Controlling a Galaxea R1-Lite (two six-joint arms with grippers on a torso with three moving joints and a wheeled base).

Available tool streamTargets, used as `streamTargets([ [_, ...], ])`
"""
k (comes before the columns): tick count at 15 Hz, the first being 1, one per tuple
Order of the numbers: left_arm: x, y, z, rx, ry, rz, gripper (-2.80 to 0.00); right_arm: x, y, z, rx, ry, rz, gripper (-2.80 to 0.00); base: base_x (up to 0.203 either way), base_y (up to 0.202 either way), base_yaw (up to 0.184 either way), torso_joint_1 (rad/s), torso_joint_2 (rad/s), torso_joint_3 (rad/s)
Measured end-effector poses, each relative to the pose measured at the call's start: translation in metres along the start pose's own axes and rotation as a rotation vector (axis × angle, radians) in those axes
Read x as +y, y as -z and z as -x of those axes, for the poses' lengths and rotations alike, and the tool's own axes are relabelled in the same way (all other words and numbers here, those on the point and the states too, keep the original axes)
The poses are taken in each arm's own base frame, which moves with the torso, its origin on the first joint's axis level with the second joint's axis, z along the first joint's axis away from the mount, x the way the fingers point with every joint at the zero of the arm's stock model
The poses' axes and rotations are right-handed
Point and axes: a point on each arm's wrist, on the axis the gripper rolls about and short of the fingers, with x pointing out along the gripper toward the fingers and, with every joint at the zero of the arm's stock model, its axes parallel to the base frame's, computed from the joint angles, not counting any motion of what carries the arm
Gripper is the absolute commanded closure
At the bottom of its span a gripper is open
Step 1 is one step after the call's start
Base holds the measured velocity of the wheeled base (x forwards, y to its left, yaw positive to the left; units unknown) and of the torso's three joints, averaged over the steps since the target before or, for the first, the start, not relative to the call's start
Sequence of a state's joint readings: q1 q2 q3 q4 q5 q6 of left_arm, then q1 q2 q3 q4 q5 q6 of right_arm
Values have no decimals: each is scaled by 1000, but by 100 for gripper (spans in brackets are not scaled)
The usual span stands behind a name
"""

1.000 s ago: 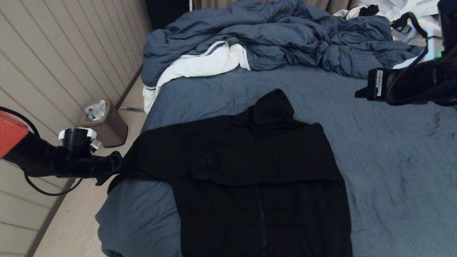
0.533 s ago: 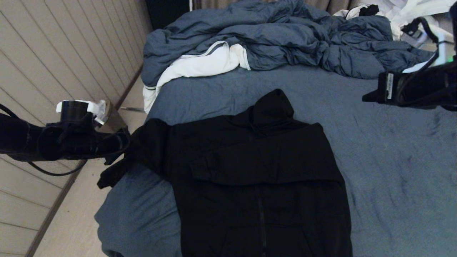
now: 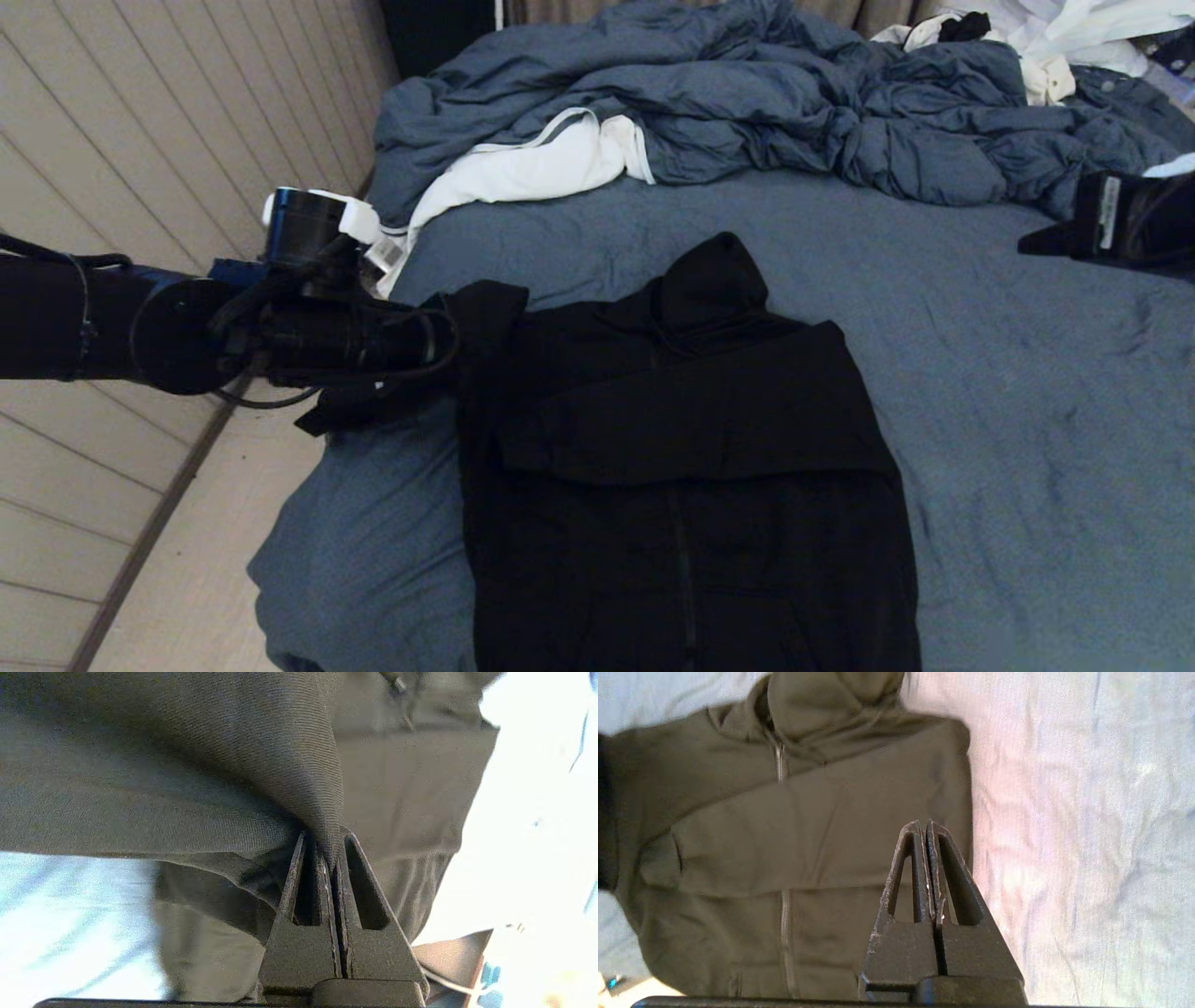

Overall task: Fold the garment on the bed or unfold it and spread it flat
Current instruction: Fold the black sweatshirt

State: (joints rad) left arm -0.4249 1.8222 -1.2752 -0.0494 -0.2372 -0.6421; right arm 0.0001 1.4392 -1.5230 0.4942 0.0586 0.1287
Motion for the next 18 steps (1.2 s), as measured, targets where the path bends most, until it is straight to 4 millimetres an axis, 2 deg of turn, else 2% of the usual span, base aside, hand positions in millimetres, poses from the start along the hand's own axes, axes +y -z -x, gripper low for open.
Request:
streamTargets([
  [3,-22,24,-27,32,-26,-51,0,0,7,-8,3,-34,0,0,0,0,0,0,0,0],
  [7,-17,45,-60,87,-90,-98,0,-2,21,-25,-5,-95,-2,0,0,0,0,0,0,0],
  [11,-11,51,-73,103,-116,-118,0,-5,21,-27,-10,-163,-16,0,0,0,0,0,0,0],
  [12,-10,51,-75,108,-118,-125,-102,-5,21,-28,-8,-182,-16,0,0,0,0,0,0,0],
  [13,-9,52,-77,115,-123,-136,-280,-4,22,-29,0,-195,-17,0,0,0,0,0,0,0],
  [15,-9,53,-80,119,-124,-147,-280,-4,24,-32,11,-201,-16,0,0,0,0,0,0,0],
  [18,-17,50,-79,133,-113,-153,-280,-2,16,-34,-10,-219,-10,0,0,0,0,0,0,0],
])
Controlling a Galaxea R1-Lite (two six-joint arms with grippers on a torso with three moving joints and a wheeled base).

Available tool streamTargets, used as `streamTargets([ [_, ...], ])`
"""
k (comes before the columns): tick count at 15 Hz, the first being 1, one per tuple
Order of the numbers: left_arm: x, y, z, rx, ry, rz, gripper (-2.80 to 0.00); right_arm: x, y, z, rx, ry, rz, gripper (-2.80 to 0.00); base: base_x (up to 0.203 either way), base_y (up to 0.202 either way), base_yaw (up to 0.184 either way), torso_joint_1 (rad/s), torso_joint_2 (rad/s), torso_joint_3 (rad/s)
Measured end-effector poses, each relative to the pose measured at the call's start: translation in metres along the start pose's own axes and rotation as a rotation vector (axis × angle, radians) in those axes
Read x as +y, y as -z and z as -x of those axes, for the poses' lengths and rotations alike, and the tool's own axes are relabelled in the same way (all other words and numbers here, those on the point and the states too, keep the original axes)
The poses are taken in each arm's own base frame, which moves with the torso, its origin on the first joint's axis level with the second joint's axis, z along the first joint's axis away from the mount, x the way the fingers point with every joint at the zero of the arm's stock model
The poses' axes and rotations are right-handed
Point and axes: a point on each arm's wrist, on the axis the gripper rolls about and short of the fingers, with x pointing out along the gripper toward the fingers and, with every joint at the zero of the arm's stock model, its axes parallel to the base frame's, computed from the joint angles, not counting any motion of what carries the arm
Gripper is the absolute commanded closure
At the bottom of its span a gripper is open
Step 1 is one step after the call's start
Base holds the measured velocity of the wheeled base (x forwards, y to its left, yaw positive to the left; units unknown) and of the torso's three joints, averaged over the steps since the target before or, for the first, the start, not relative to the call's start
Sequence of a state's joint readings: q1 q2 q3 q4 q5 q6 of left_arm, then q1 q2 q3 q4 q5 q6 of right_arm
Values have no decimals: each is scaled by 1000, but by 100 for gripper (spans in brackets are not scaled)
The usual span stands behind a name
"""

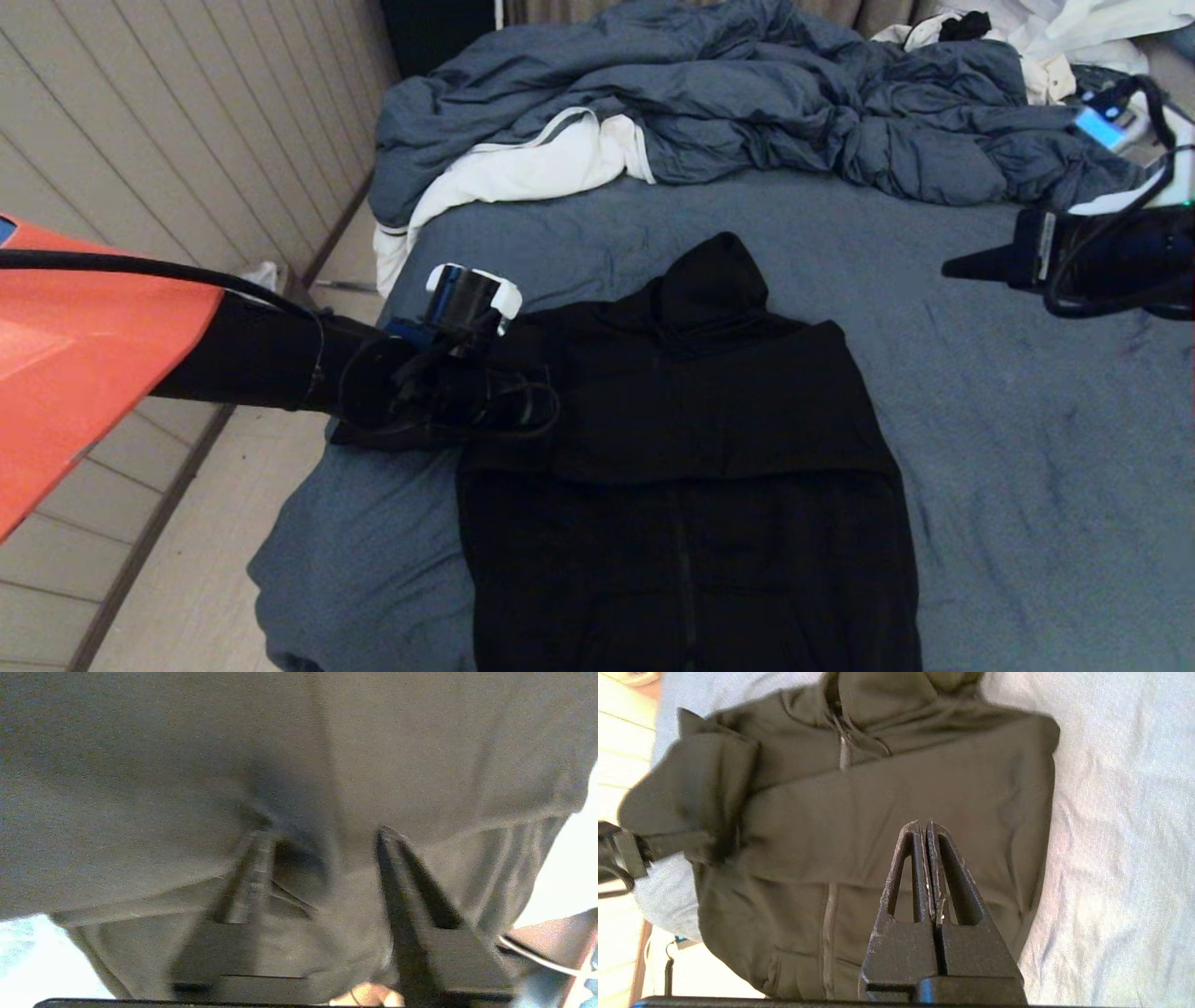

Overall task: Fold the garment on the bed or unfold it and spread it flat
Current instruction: Fold the black sweatshirt

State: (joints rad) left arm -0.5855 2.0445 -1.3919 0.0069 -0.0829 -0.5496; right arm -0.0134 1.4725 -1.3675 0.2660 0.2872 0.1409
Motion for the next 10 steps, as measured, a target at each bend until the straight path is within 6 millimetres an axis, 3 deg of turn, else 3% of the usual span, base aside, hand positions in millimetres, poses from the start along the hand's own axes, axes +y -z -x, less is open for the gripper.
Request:
streamTargets([
  [4,-17,-15,26,-35,36,-2,-280,2,-10,1,-21,-82,8,0,0,0,0,0,0,0],
  [7,-24,-19,66,-72,57,-9,-280,5,-13,6,-36,-89,19,0,0,0,0,0,0,0],
  [8,-16,-17,76,-69,39,-1,0,6,-13,7,-38,-92,20,0,0,0,0,0,0,0],
  [10,10,-8,89,-55,-26,32,0,6,-13,7,-39,-93,22,0,0,0,0,0,0,0],
])
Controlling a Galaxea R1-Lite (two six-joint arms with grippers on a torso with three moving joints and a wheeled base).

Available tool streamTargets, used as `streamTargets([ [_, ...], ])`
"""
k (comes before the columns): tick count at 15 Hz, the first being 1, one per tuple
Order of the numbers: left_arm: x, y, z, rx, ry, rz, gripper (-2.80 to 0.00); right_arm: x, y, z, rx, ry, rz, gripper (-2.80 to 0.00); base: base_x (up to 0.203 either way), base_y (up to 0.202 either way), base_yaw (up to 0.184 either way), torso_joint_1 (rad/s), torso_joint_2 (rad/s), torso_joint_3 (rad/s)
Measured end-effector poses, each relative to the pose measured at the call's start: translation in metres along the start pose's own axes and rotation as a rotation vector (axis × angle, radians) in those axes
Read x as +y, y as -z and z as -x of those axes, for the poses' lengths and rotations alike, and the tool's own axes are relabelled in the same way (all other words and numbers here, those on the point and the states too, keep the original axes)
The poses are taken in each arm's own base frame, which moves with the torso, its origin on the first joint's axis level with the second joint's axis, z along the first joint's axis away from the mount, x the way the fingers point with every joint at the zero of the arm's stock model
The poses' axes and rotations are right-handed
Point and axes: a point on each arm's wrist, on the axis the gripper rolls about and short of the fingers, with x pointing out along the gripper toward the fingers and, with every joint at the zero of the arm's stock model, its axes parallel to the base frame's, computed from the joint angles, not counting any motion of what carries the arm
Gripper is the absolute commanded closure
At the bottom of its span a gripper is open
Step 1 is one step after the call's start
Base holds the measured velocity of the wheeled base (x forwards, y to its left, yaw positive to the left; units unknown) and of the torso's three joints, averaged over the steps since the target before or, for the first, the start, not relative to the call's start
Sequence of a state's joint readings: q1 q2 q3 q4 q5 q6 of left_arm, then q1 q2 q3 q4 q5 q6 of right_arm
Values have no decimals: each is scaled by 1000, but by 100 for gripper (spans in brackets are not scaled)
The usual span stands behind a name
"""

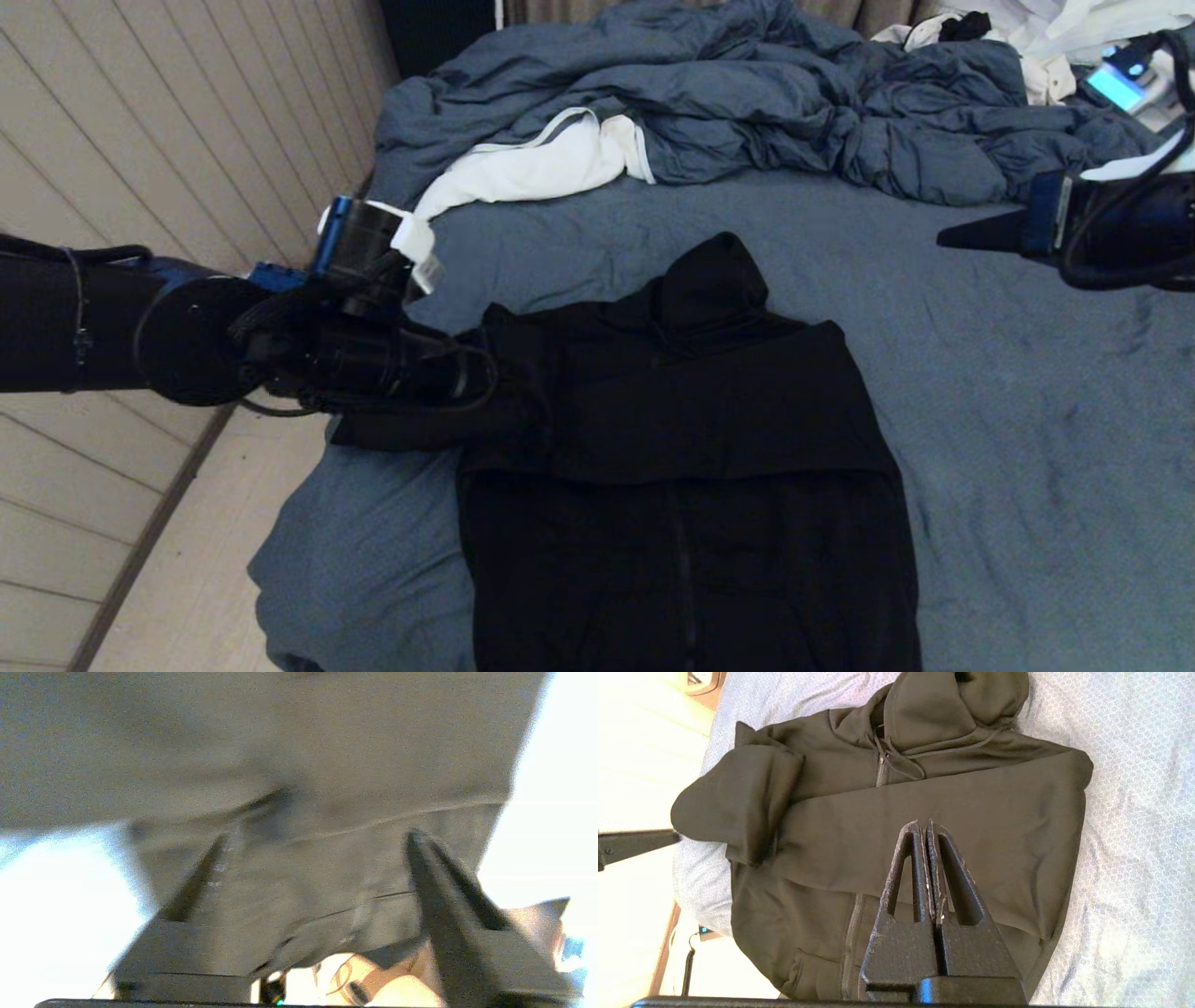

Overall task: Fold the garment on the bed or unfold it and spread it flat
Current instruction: Fold the black sweatshirt

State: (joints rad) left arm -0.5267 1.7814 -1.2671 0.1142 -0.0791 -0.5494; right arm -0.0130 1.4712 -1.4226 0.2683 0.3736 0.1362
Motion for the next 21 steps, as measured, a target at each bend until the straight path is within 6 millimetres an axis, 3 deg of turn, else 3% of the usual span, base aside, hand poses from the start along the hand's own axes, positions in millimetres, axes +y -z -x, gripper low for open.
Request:
streamTargets([
  [2,26,10,8,6,-54,37,0,0,0,-1,1,0,2,0,0,0,0,0,0,0],
  [5,39,17,8,-44,-47,47,0,-2,1,-6,11,0,-1,0,0,0,0,0,0,0],
  [13,52,26,-40,-22,-63,52,0,-9,-3,-17,13,9,-6,0,0,0,0,0,0,0],
  [14,54,28,-43,-15,-73,57,-280,-10,-3,-19,17,12,-8,0,0,0,0,0,0,0],
  [21,73,14,-37,-80,-171,91,-280,-16,-2,-28,32,21,-16,0,0,0,0,0,0,0],
])
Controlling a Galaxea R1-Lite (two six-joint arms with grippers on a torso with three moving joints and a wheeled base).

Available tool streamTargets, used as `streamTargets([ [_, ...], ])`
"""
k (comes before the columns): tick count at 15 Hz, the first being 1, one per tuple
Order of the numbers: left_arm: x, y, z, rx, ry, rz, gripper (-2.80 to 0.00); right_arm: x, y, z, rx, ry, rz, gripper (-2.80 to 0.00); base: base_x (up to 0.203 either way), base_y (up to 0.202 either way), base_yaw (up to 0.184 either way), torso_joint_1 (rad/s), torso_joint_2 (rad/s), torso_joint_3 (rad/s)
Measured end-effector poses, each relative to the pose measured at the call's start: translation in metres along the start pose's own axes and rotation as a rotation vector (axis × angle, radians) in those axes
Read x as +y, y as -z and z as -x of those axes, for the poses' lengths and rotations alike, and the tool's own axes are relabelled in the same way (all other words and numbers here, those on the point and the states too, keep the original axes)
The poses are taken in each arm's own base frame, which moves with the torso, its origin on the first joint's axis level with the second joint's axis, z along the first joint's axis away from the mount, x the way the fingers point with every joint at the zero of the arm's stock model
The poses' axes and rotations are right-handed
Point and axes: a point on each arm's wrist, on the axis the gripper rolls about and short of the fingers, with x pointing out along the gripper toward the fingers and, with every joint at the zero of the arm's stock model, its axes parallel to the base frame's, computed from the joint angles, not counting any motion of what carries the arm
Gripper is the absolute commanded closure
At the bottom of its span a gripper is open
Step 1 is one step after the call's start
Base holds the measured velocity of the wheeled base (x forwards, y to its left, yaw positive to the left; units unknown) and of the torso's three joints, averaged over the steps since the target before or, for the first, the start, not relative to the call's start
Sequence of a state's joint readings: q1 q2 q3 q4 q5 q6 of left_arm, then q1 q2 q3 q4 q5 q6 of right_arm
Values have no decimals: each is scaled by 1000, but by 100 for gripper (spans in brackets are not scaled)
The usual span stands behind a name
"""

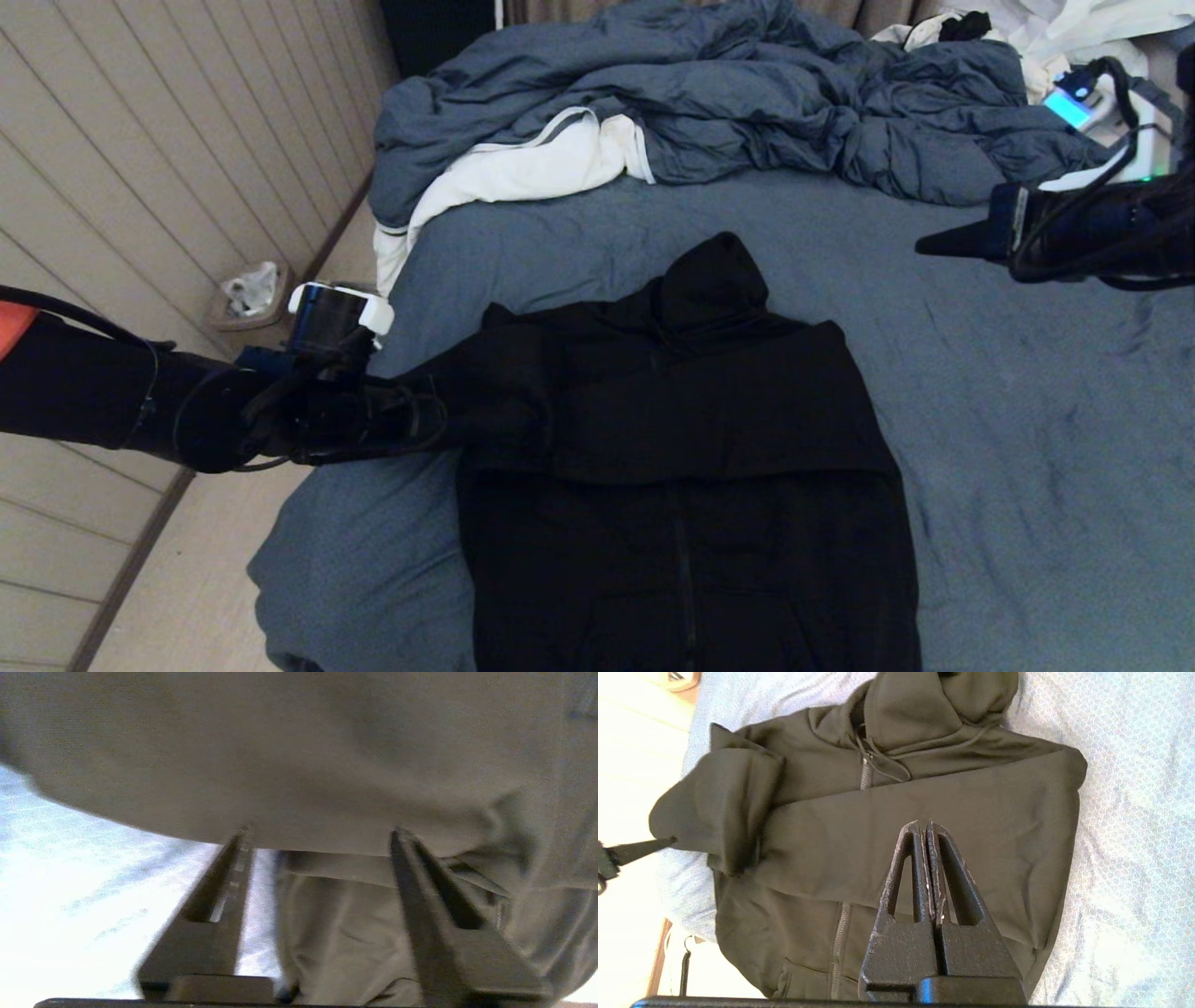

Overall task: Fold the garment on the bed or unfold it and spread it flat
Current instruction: Fold the black sweatshirt

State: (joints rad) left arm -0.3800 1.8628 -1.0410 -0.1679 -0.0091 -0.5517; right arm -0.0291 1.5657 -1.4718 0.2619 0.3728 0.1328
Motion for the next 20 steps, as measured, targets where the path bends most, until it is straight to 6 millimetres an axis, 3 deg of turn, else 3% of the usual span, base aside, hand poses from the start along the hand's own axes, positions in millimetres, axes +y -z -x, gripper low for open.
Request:
streamTargets([
  [4,21,-1,-6,8,-48,30,-280,-3,2,-8,17,1,-6,0,0,0,0,0,0,0],
  [14,33,-3,-47,1,-57,47,-280,-6,5,-15,35,1,-11,0,0,0,0,0,0,0],
  [20,39,-7,-47,-10,-69,44,-280,-5,4,-14,31,1,-11,0,0,0,0,0,0,0],
])
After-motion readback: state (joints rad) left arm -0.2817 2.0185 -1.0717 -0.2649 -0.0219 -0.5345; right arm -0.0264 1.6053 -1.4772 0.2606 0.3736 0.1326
